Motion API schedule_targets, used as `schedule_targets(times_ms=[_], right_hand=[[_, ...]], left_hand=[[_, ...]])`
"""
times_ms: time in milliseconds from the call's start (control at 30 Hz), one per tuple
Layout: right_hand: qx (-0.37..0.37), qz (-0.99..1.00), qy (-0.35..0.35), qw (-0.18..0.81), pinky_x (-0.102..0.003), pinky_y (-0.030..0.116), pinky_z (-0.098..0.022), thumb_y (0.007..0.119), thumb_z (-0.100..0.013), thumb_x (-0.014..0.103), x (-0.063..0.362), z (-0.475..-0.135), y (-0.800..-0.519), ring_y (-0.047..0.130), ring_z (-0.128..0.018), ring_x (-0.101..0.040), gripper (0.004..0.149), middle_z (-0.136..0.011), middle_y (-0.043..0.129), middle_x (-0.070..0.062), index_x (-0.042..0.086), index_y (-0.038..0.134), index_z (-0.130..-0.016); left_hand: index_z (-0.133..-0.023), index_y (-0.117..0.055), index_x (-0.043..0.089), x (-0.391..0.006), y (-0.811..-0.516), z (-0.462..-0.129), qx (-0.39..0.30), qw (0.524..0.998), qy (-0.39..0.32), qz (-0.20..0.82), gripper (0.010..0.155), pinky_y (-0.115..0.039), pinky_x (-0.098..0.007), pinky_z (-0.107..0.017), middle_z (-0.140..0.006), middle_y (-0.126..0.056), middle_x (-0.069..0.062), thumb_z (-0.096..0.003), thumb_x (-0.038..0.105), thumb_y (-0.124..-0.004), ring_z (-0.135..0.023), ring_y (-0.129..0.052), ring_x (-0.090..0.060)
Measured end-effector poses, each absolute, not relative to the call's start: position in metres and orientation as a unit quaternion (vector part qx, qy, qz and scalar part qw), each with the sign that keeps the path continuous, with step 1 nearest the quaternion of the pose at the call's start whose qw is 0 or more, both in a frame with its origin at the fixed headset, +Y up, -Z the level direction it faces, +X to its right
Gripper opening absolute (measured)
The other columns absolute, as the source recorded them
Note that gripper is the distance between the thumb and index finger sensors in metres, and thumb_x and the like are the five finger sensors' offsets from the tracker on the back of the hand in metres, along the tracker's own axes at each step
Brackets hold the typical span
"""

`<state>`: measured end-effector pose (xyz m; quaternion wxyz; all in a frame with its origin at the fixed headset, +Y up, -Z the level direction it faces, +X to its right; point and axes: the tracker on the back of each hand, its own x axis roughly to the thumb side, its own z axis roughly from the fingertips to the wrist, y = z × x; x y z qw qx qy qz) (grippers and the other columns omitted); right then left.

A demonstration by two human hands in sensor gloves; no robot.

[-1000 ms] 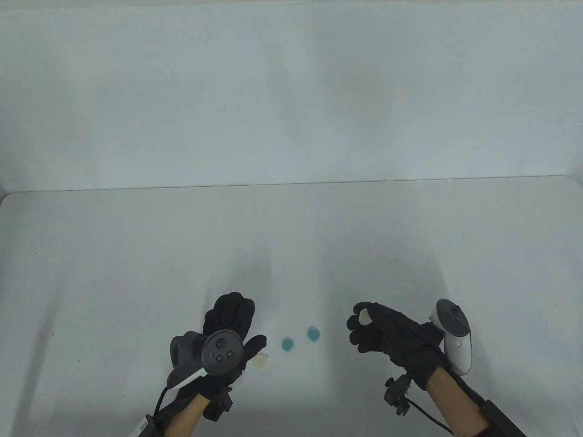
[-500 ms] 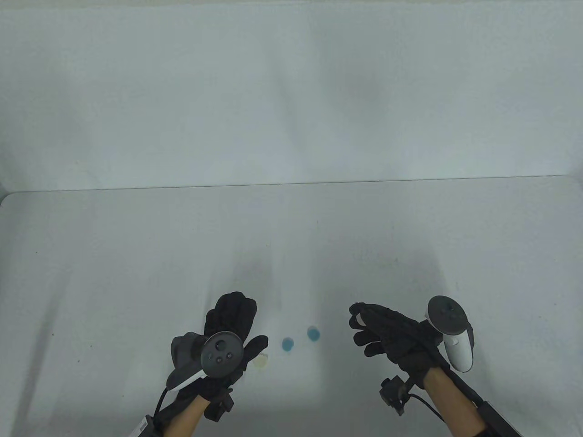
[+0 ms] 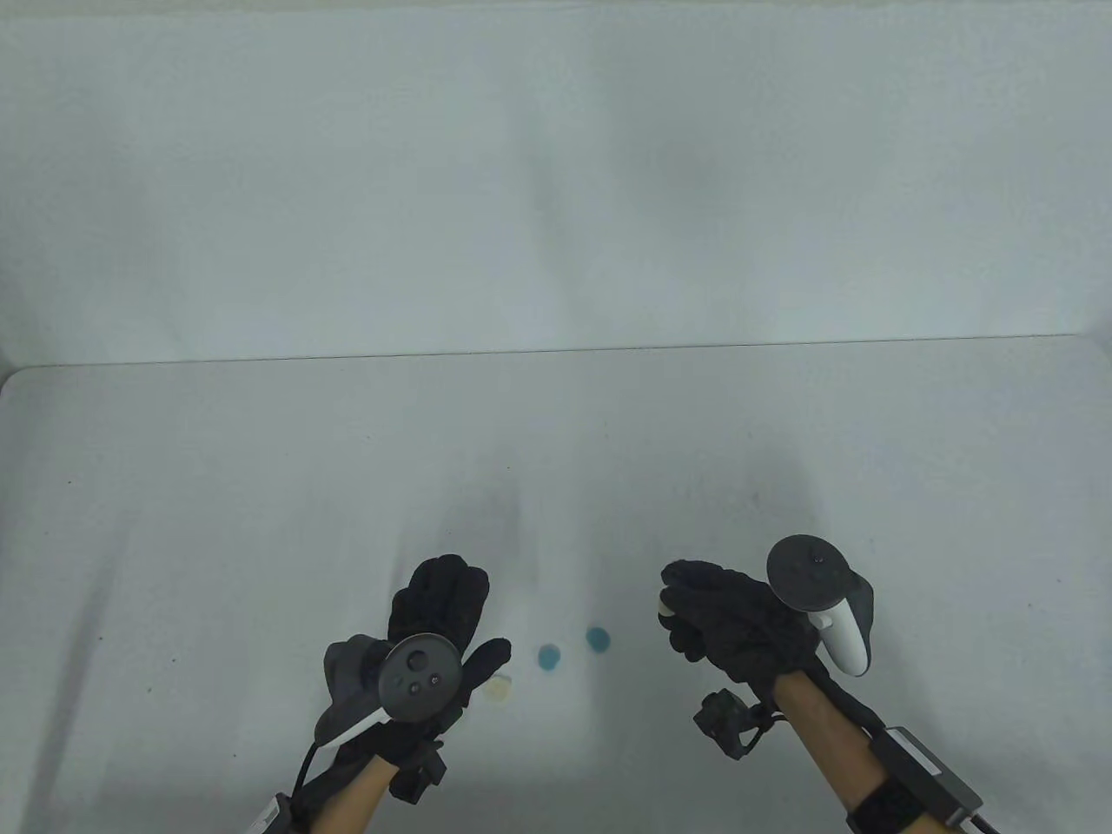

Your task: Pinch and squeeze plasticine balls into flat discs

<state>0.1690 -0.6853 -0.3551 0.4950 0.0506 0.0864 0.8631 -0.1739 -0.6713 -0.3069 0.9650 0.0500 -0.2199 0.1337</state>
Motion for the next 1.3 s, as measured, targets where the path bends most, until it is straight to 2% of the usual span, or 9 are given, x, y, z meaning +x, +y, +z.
schedule_targets(times_ms=[100,233,367,567,667,800,967,1300], right_hand=[[0.044,0.869,0.082,0.486,-0.024,0.098,-0.027,0.082,-0.053,0.032,0.163,-0.36,-0.69,0.106,-0.043,-0.019,0.059,-0.067,0.099,-0.011,-0.003,0.07,-0.1],[0.027,0.884,0.067,0.462,-0.022,0.098,-0.026,0.082,-0.052,0.034,0.158,-0.366,-0.697,0.107,-0.041,-0.018,0.054,-0.065,0.099,-0.009,0.001,0.072,-0.094],[0.017,0.89,0.075,0.45,-0.023,0.097,-0.025,0.082,-0.053,0.035,0.155,-0.374,-0.707,0.107,-0.04,-0.019,0.044,-0.064,0.101,-0.009,0.006,0.081,-0.086],[0.008,0.92,0.076,0.385,-0.024,0.093,-0.028,0.078,-0.054,0.038,0.151,-0.381,-0.723,0.103,-0.043,-0.018,0.042,-0.064,0.099,-0.006,0.011,0.082,-0.087],[0.009,0.925,0.087,0.369,-0.025,0.093,-0.028,0.078,-0.055,0.035,0.149,-0.385,-0.729,0.103,-0.043,-0.019,0.041,-0.065,0.098,-0.007,0.01,0.082,-0.087],[0.02,0.923,0.149,0.353,-0.027,0.093,-0.033,0.076,-0.057,0.026,0.145,-0.392,-0.741,0.102,-0.054,-0.026,0.042,-0.075,0.096,-0.014,0.005,0.078,-0.093],[0.022,0.937,0.147,0.317,-0.027,0.093,-0.034,0.077,-0.056,0.025,0.139,-0.395,-0.749,0.101,-0.057,-0.028,0.041,-0.079,0.094,-0.016,0.007,0.08,-0.093],[0.059,0.974,0.114,0.187,-0.022,0.092,-0.027,0.078,-0.056,0.028,0.12,-0.4,-0.75,0.102,-0.045,-0.02,0.039,-0.069,0.097,-0.01,0.011,0.083,-0.091]], left_hand=[[-0.114,-0.046,0.004,-0.174,-0.671,-0.307,0.051,0.965,-0.22,0.136,0.077,-0.045,-0.063,-0.073,-0.116,-0.039,-0.029,-0.0539,0.047,-0.069,-0.106,-0.043,-0.056],[-0.114,-0.046,0.004,-0.176,-0.671,-0.307,0.054,0.965,-0.216,0.138,0.077,-0.046,-0.063,-0.073,-0.116,-0.039,-0.028,-0.0538,0.047,-0.069,-0.106,-0.043,-0.056],[-0.114,-0.047,0.004,-0.176,-0.67,-0.307,0.054,0.965,-0.215,0.138,0.077,-0.046,-0.063,-0.073,-0.116,-0.039,-0.028,-0.0539,0.047,-0.069,-0.106,-0.043,-0.056],[-0.114,-0.046,0.004,-0.177,-0.67,-0.308,0.053,0.966,-0.214,0.139,0.077,-0.045,-0.063,-0.073,-0.116,-0.039,-0.028,-0.0538,0.047,-0.069,-0.106,-0.043,-0.056],[-0.114,-0.047,0.004,-0.177,-0.67,-0.308,0.052,0.965,-0.213,0.141,0.077,-0.045,-0.063,-0.073,-0.116,-0.039,-0.028,-0.0538,0.046,-0.07,-0.106,-0.043,-0.056],[-0.114,-0.047,0.004,-0.177,-0.67,-0.308,0.05,0.966,-0.212,0.141,0.077,-0.046,-0.063,-0.073,-0.116,-0.039,-0.028,-0.0539,0.047,-0.069,-0.106,-0.043,-0.056],[-0.114,-0.047,0.004,-0.177,-0.67,-0.308,0.048,0.966,-0.211,0.139,0.077,-0.046,-0.063,-0.073,-0.116,-0.039,-0.028,-0.0538,0.047,-0.069,-0.107,-0.043,-0.055],[-0.114,-0.047,0.004,-0.177,-0.67,-0.309,0.043,0.967,-0.209,0.138,0.077,-0.045,-0.063,-0.073,-0.116,-0.039,-0.028,-0.0539,0.047,-0.069,-0.106,-0.043,-0.056]])
